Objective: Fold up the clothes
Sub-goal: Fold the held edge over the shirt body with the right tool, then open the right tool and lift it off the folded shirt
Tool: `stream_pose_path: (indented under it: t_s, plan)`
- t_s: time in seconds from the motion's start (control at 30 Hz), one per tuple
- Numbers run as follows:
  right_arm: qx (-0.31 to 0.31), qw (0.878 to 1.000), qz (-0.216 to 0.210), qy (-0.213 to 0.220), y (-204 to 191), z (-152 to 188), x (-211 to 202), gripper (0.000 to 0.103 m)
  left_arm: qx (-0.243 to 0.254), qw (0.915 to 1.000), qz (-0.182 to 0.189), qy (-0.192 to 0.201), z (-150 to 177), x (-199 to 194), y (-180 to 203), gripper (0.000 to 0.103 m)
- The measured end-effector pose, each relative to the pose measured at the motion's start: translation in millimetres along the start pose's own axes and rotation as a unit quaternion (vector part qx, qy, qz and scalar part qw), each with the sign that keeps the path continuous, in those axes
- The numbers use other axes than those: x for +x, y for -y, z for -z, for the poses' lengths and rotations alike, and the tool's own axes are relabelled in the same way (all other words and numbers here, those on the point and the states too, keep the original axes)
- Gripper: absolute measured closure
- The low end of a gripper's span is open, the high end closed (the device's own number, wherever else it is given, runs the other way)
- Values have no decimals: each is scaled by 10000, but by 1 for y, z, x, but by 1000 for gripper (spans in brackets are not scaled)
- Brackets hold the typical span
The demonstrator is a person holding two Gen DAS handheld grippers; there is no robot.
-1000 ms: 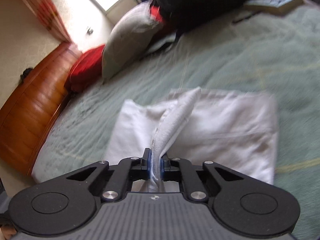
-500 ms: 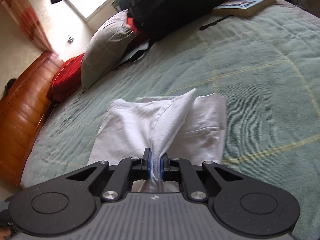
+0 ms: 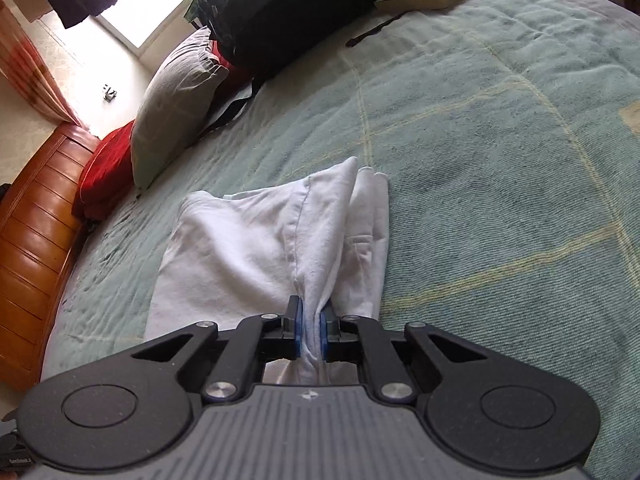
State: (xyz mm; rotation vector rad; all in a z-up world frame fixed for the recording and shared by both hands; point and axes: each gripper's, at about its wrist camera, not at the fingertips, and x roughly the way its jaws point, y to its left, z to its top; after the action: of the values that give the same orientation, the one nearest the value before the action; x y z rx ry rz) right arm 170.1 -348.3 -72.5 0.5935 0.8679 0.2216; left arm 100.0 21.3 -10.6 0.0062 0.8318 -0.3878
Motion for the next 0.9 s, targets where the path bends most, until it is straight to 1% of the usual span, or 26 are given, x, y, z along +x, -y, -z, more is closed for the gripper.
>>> stream_pose_path:
  t_s: [0.17,0.33,0.4,0.47,0.57,0.6,0.67,0.7,0.73,0.77,0.8,0.87,0.9]
  plan:
    - [-86,9999,-18,146,-4,1,-9,93,58,10000,40,-20,1,2,2,16]
    - [14,10000,-15,49,6,2,-4,93,105,9999,81,-56,3,2,3,16]
    - [18,10000,10,45,8,6,-6,91,176,9998,27,-95,3,3,4,16]
    - [-123,9998,43,123,5,9,-17,86,293,9995,-48,-116,1,2,6,16]
    - [-779,9953,250,522,-15,15,-43,84,461,9988,-141,-132,-4,0,8,16]
    - [-1057,9918,282,662,-24,18,-51,83,501,9985,-174,-126,-7,-1,9,16]
    - [-1600,9842,54,754,-45,28,-59,81,585,9979,-248,-106,-11,-2,12,16]
    - [-1851,9803,-79,686,-55,34,-57,77,618,9977,-266,-103,-13,-2,15,16]
    - [-2111,9757,-133,571,-63,41,-51,75,646,9975,-264,-99,-13,-3,17,16]
    - [-2352,9707,-31,489,-70,47,-43,75,669,9974,-255,-97,-14,-3,19,16]
    - [-2628,9637,208,419,-75,56,-32,75,682,9973,-232,-104,-13,-3,21,16]
    - [-3174,9432,934,291,-76,73,-14,75,691,9973,-209,-148,-9,-3,22,16]
    - [-3402,9327,1161,290,-73,81,-10,75,696,9972,-201,-176,-7,-3,23,16]
